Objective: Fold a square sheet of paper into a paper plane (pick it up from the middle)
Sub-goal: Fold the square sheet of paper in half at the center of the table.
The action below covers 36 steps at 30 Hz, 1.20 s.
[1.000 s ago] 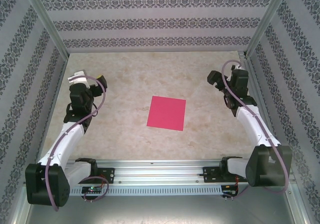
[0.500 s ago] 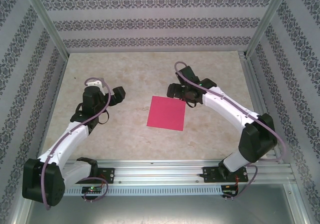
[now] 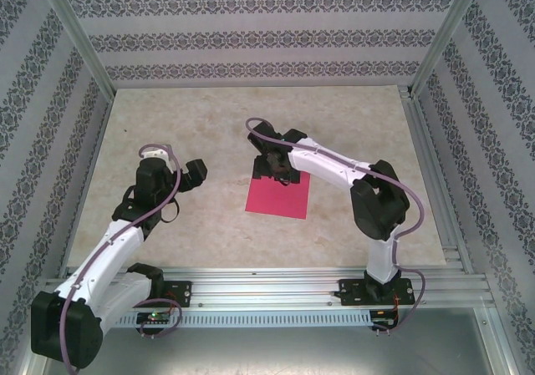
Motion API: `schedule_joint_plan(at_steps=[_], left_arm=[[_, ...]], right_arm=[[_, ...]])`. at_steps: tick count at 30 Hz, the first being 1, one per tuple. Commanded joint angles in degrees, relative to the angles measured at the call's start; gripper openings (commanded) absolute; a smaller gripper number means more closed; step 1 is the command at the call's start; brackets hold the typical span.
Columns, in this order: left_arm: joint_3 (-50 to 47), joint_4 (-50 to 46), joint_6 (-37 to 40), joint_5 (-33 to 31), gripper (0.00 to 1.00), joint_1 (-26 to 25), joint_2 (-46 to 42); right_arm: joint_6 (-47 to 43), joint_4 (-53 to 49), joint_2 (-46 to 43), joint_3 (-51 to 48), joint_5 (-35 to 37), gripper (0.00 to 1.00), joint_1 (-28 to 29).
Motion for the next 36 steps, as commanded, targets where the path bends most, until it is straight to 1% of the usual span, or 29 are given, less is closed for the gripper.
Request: schedule_joint_plan(at_steps=[1, 8, 12, 17, 23, 27, 31, 34, 36], left_arm=[[0.9, -1.2, 1.8, -0.7, 1.00, -0.5, 0.8], [2.8, -1.4, 4.2, 0.4, 1.00, -0.5, 3.8], [3.1, -0.9, 4.6, 0.6, 1.00, -0.5, 4.8], [3.3, -0.5, 4.8, 1.2, 1.00, -0.5, 6.0], [3.7, -0.7, 5.5, 1.4, 1.00, -0.5, 7.1], [4.0, -1.4, 5.3, 1.5, 1.00, -0.6, 7.4], [3.6, -1.3, 4.8, 1.4, 1.00, -0.5, 7.4], [4.0, -2.3, 4.6, 1.2, 1.00, -0.5, 7.2], [4.0, -3.0, 4.5, 1.2, 1.00, -0.5, 6.6]], right_arm=[[2.5, -1.9, 3.0, 3.2, 1.4, 0.85, -1.0], [2.9, -2.8, 7.6, 4.0, 1.2, 0.82, -1.3], [2.2, -3.8, 9.6, 5.0, 1.0, 0.84, -1.4], [2.5, -1.6, 11.4, 3.9, -1.5, 0.84, -2.2], [2.0, -0.1, 12.6, 1.8, -2.3, 0.84, -1.9], [1.6, 1.9, 12.1, -0.7, -2.4, 0.81, -1.4], [0.8, 0.7, 13.7, 0.4, -2.8, 0.81, -1.3], [0.8, 1.6, 13.6, 0.0, -3.8, 0.80, -1.4], [0.8, 1.6, 13.3, 0.1, -3.6, 0.78, -1.4]])
